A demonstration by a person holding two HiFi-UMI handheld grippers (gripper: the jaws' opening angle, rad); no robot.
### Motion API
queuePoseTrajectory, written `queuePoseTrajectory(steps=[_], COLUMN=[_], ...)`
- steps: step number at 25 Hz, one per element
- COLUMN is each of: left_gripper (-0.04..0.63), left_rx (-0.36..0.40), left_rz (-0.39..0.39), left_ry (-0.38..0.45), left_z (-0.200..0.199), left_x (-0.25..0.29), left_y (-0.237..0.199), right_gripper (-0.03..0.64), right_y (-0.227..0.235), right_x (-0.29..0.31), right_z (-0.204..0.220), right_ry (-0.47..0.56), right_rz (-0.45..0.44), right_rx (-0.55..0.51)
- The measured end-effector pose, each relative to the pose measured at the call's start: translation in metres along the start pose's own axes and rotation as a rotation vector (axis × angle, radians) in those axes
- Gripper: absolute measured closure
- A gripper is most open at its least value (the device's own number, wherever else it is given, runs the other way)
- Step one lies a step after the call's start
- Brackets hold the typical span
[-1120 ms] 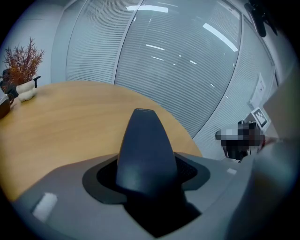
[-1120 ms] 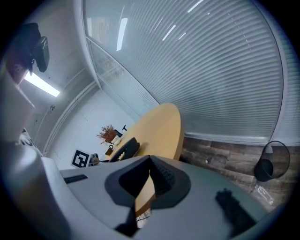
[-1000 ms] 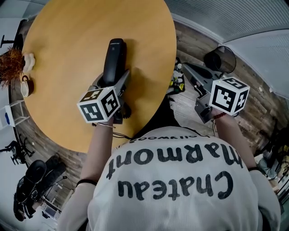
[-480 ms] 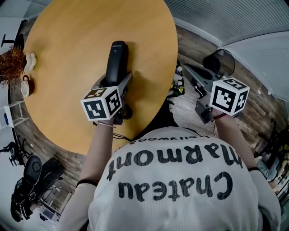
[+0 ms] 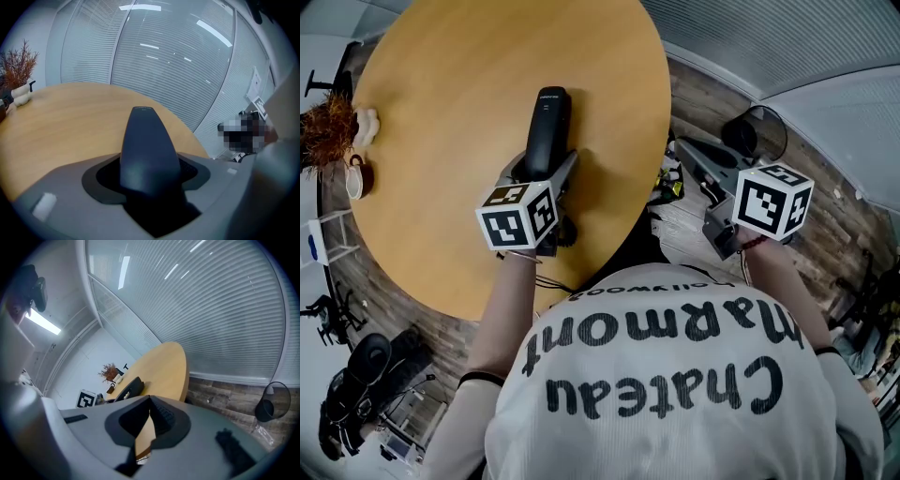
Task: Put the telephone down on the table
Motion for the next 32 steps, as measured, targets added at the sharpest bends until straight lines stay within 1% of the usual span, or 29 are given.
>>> queuePoseTrajectory(steps=[3, 7, 11, 14, 17, 21, 26, 32], left_gripper=[0.281, 0.278, 0.276, 0.275, 0.275, 0.272, 0.265, 0.261], left_rx=[0.002, 0.016, 0.039, 0.08, 0.109, 0.095, 0.142, 0.145], left_rz=[0.013, 0.016, -0.007, -0.026, -0.016, 0.008, -0.025, -0.042], left_ry=[0.017, 0.035, 0.052, 0.064, 0.053, 0.04, 0.05, 0.057], left_z=[0.002, 0.004, 0.004, 0.005, 0.006, 0.006, 0.008, 0.005], left_x=[0.001, -0.002, 0.001, 0.003, 0.002, 0.0, 0.002, 0.006], left_y=[0.0, 0.001, 0.004, 0.007, 0.009, 0.008, 0.011, 0.009], right_gripper=[0.601, 0.601, 0.602, 0.603, 0.601, 0.602, 0.601, 0.602], right_y=[-0.001, -0.009, -0.012, -0.016, -0.024, -0.034, -0.045, -0.056], right_x=[0.0, 0.003, 0.007, 0.008, 0.004, -0.009, -0.026, -0.04], right_z=[0.0, 0.0, 0.003, 0.006, 0.008, 0.009, 0.01, 0.011], right_ry=[0.008, 0.002, -0.01, -0.016, -0.018, -0.013, 0.003, 0.043], right_rz=[-0.012, -0.022, -0.032, -0.031, -0.029, -0.021, -0.012, -0.009], right_rx=[0.016, 0.004, -0.006, -0.009, -0.022, -0.051, -0.074, -0.095])
Point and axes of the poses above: the fingertips, and each gripper's own axes: x forward along the fingers, y to its right, z out of its underside, the point moved 7 cm from there along -x, backward along the fingers, and after that the axes turned 13 degrees about -z, right-handed, at the moved point
